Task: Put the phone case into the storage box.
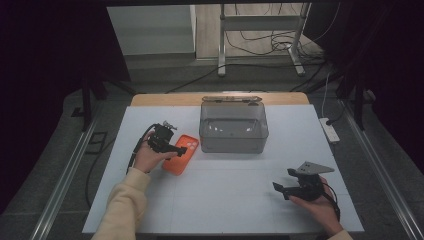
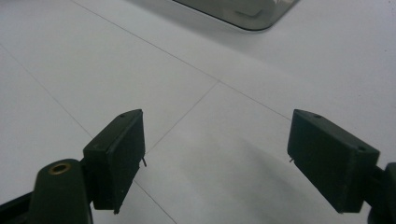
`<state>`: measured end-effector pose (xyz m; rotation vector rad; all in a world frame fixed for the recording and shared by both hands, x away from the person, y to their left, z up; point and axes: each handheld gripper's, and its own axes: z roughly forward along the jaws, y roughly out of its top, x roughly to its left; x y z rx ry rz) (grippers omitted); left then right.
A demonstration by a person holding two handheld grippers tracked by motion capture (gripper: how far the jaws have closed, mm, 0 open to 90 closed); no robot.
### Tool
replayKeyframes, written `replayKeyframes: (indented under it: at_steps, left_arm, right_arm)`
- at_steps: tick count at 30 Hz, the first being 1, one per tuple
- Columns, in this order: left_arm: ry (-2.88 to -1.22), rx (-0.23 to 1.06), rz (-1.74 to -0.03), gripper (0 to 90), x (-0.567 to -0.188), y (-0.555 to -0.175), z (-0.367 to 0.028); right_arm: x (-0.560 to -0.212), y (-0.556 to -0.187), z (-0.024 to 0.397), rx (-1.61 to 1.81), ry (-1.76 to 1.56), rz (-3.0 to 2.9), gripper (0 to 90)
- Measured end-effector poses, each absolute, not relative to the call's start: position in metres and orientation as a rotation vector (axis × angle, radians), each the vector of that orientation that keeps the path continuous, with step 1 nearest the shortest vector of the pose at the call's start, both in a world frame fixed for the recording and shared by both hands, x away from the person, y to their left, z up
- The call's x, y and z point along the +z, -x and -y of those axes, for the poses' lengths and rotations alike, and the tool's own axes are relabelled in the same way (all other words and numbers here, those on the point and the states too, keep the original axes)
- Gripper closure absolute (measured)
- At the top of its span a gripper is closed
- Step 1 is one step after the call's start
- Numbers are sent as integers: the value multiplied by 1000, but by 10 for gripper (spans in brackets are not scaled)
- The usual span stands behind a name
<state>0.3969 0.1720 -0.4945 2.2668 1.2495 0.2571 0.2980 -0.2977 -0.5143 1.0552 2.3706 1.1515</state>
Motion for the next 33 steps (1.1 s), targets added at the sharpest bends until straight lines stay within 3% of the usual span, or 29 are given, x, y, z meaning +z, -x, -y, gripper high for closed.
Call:
replayKeyframes:
  at_steps: [19,33]
  left_arm:
    - [-2276,238,-1317,225,-504,-402,-180]
    - [-2279,232,-1380,405,-508,-405,-184]
  right_arm:
    - [-514,-298,298,1142,-1056,-2374,194]
    - [-515,-298,297,1135,-1056,-2376,194]
